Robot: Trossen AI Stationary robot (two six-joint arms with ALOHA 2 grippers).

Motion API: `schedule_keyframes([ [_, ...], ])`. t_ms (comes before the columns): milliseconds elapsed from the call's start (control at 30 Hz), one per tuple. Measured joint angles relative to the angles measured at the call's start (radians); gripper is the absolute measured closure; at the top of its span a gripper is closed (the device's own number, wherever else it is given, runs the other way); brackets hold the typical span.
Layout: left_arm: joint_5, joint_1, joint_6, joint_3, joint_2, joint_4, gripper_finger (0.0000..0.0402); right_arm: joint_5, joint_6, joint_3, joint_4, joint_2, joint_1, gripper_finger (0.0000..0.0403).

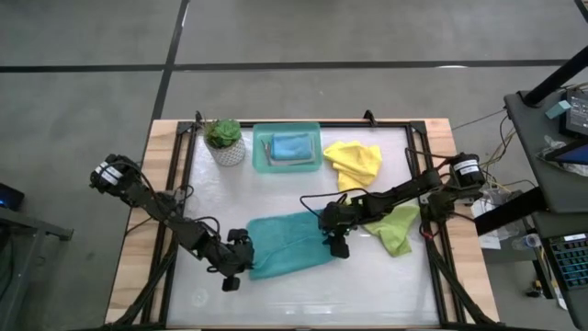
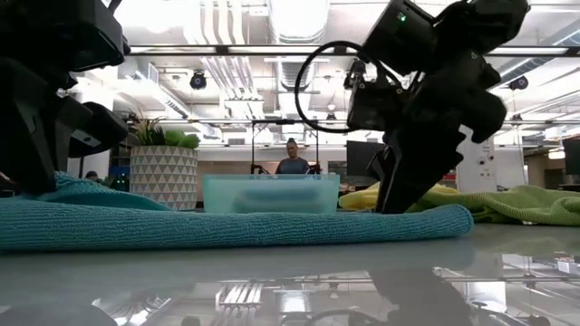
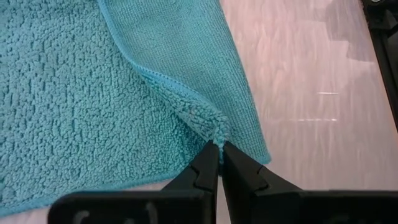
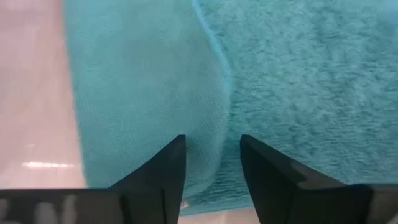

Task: Fold microfiber towels
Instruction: Fold the light blue microfiber cloth

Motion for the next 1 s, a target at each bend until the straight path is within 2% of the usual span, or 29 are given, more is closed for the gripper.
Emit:
schedule_keyframes([
  [367,-0.020,0.001,-0.014,-0.001,0.000,-0.003,0.0401,-0.007,-0.024,0.042,-0.001,-0.001,0.024,0.0354],
  [500,-0.020,0.001,-0.014,-0.001,0.000,-0.005,0.0401,-0.006,-0.041,0.076,-0.054,-0.004,0.044,0.0387],
  [700,-0.020,0.001,-0.018,-0.001,0.000,-0.005,0.0401,-0.008,-0.062,0.119,-0.149,-0.008,0.103,0.0394],
  [833,-0.020,0.001,-0.017,-0.001,0.000,-0.004,0.0401,-0.062,-0.060,0.124,-0.153,-0.008,0.142,0.0394],
  [1000,-0.020,0.001,-0.018,-0.001,0.000,-0.004,0.0401,-0.049,-0.047,0.137,-0.162,-0.009,0.173,0.0394],
])
